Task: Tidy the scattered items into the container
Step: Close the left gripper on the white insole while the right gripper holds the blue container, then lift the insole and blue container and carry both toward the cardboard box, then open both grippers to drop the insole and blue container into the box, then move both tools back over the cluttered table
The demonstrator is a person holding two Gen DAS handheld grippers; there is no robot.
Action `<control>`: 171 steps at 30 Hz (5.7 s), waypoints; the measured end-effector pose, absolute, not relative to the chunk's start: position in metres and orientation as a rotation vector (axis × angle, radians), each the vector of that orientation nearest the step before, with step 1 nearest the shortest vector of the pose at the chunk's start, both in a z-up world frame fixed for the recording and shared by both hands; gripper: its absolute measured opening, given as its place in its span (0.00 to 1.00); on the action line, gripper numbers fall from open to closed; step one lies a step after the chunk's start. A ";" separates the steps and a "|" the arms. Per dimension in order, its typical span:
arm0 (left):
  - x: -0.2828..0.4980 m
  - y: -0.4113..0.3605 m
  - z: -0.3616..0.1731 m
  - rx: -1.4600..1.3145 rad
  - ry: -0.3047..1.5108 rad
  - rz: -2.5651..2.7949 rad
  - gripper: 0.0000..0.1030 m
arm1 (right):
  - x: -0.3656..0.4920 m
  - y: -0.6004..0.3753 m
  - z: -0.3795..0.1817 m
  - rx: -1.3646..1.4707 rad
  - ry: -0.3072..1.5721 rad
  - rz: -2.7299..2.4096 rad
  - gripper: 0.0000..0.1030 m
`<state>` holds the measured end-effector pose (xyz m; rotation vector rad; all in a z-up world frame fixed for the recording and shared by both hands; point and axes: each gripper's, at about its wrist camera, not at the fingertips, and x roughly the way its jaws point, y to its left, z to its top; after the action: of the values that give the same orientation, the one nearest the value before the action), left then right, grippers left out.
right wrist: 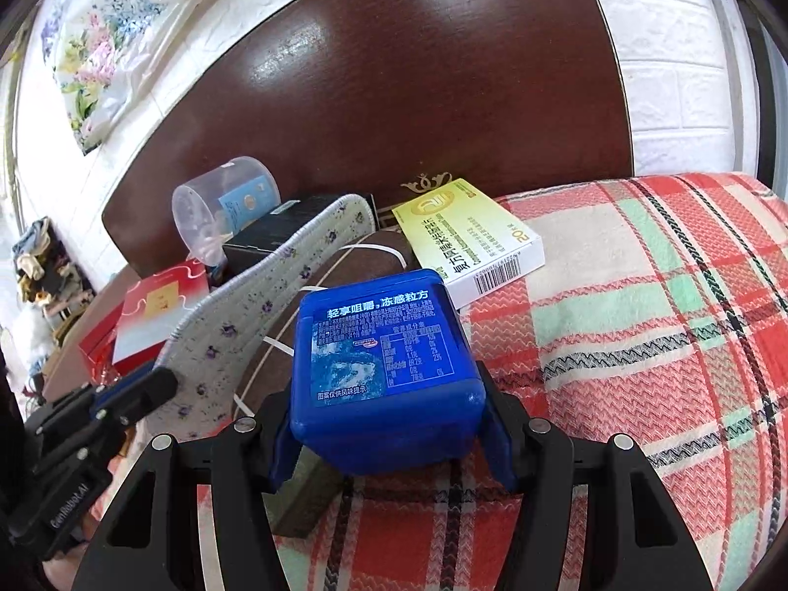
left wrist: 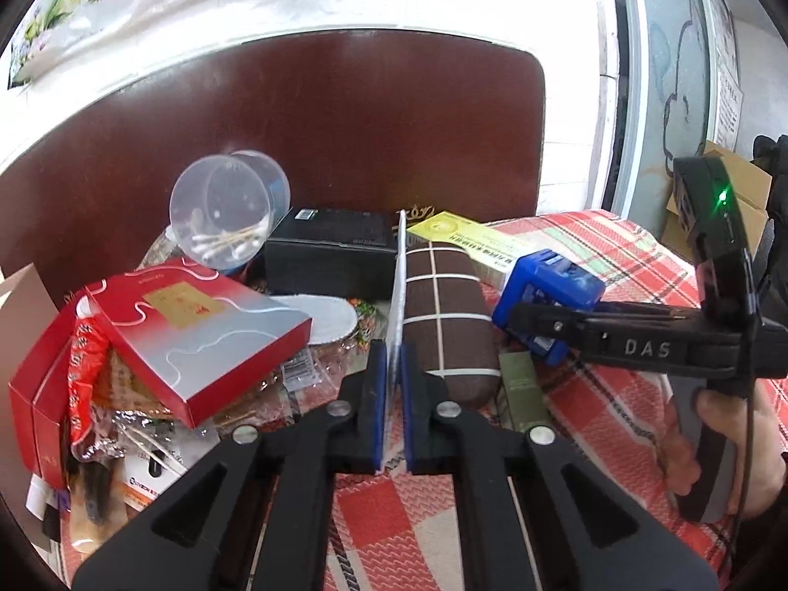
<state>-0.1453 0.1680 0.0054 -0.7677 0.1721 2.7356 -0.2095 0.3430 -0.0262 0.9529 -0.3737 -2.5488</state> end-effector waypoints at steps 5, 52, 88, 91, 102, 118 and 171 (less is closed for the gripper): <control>-0.144 0.173 0.007 -0.795 0.206 2.729 0.04 | -0.207 0.341 -0.024 0.950 -0.374 -2.535 0.60; -0.160 0.148 0.040 -0.710 0.036 2.728 0.04 | -0.189 0.334 -0.006 0.870 -0.428 -2.534 0.57; -0.101 0.032 0.068 -0.784 -0.274 2.600 0.05 | -0.134 0.180 0.032 0.887 -0.402 -2.328 0.57; -0.092 0.016 0.069 -0.778 -0.289 2.614 0.05 | -0.127 0.164 0.035 0.887 -0.387 -2.314 0.57; -0.057 -0.041 0.109 -0.661 -0.340 2.696 0.06 | -0.108 0.108 0.083 0.805 -0.292 -2.276 0.57; -0.009 -0.188 0.212 -0.379 -0.348 2.931 0.06 | -0.095 -0.059 0.189 0.573 -0.148 -2.153 0.57; 0.000 -0.061 0.186 -0.639 -0.151 2.821 1.00 | -0.061 0.086 0.136 0.778 -0.290 -2.389 1.00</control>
<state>0.0003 -0.0614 0.1859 -0.6395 -0.1514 2.8208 -0.0606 0.0857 0.1363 0.7782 -0.2901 -2.3891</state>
